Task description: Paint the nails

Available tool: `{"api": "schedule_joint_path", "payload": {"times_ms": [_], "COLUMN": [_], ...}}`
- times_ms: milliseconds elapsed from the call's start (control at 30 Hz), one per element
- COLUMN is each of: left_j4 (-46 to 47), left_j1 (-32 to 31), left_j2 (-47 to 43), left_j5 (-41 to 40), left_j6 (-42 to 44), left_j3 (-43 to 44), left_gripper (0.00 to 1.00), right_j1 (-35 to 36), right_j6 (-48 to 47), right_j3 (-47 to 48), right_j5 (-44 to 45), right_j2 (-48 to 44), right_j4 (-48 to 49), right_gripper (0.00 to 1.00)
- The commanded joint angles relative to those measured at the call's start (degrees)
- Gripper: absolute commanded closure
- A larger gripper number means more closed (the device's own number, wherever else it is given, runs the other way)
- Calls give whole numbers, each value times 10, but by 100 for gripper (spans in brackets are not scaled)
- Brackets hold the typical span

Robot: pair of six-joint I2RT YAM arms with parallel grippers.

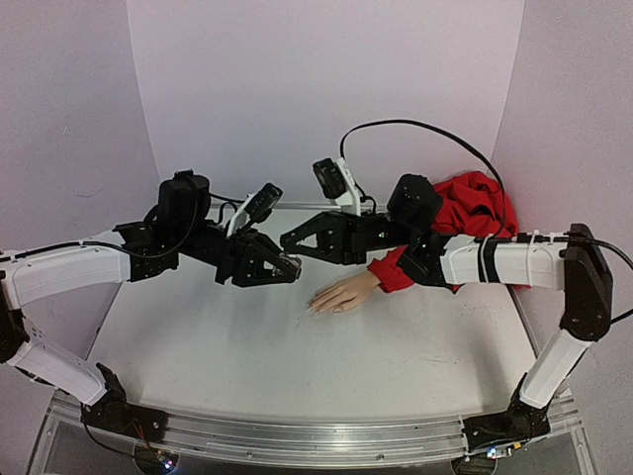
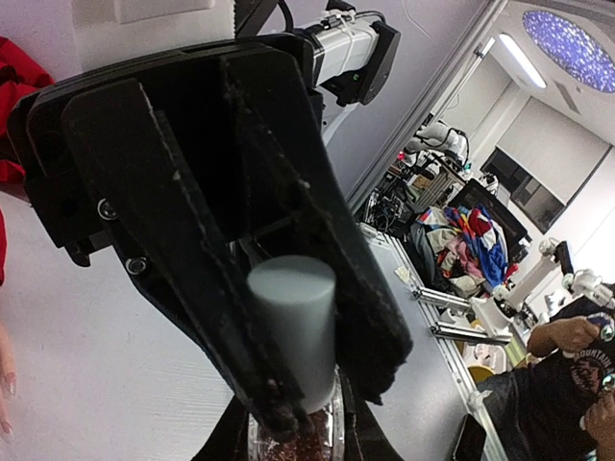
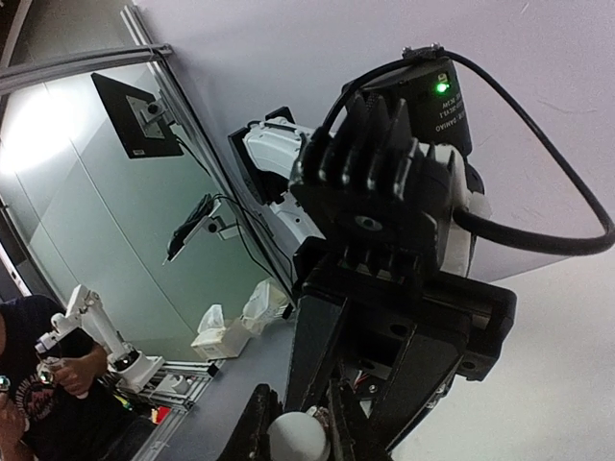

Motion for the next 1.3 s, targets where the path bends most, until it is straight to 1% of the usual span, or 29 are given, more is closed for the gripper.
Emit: {"api": "schedule_joint_path", "payload": {"times_ms": [0,33,67,133,167,200,267,300,333,367,400,433,467,500,567,700,800,833,1000,1133,1200,1233,1267], "left_j4": [20,20,20,21,21,20,21,21,21,21,21,21,22,21,22,21,21,21,16,9,7,7,7], "left_j1": [2,2,2,2,2,2,2,2,2,2,2,1,1,1,1,1,0,0,0,1,2,2,3], "left_j2": [-3,-6,-8,-18,-29,-40,-66,-76,-83,-85,-83,-80,-78,-74,-66,-60,-71,-73,-82,-91,-97,-98,-97], "left_j5": [-5,-14,-28,-85,-131,-196,-347,-419,-483,-542,-585,-627,-646,-667,-678,-656,-630,-618,-548,-474,-402,-360,-319], "left_j6": [12,13,15,22,27,32,40,44,52,63,76,88,97,105,108,100,89,87,89,94,100,101,102], "left_j3": [30,30,29,26,24,17,4,-1,-3,-2,2,4,7,9,10,-2,-28,-31,-55,-54,-50,-46,-41], "left_gripper": [100,100,100,100,100,100,100,100,100,100,100,100,100,100,100,100,100,100,100,100,100,100,100], "right_j1": [3,3,3,3,3,4,10,16,28,47,73,100,121,134,165,170,161,154,91,48,25,15,8], "right_j6": [10,8,4,-13,-28,-55,-102,-142,-166,-182,-184,-167,-137,-111,-94,-117,-162,-174,-208,-229,-228,-227,-224], "right_j3": [7,4,0,-9,-11,-12,-7,1,17,35,51,74,95,109,121,145,130,125,107,84,62,51,43], "right_j5": [-10,-6,0,20,34,53,135,198,281,384,529,669,768,824,882,847,782,750,549,416,355,324,297], "right_j2": [-14,-15,-16,-17,-17,-19,-25,-27,-29,-29,-28,-23,-14,-7,2,10,-13,-22,-65,-95,-110,-116,-120], "right_j4": [48,47,45,26,2,-30,-135,-209,-294,-359,-417,-471,-519,-541,-545,-534,-495,-486,-462,-441,-414,-401,-387], "right_gripper": [94,98,100,100,100,100,100,100,100,100,100,100,100,100,100,100,100,97,58,30,19,15,14]}}
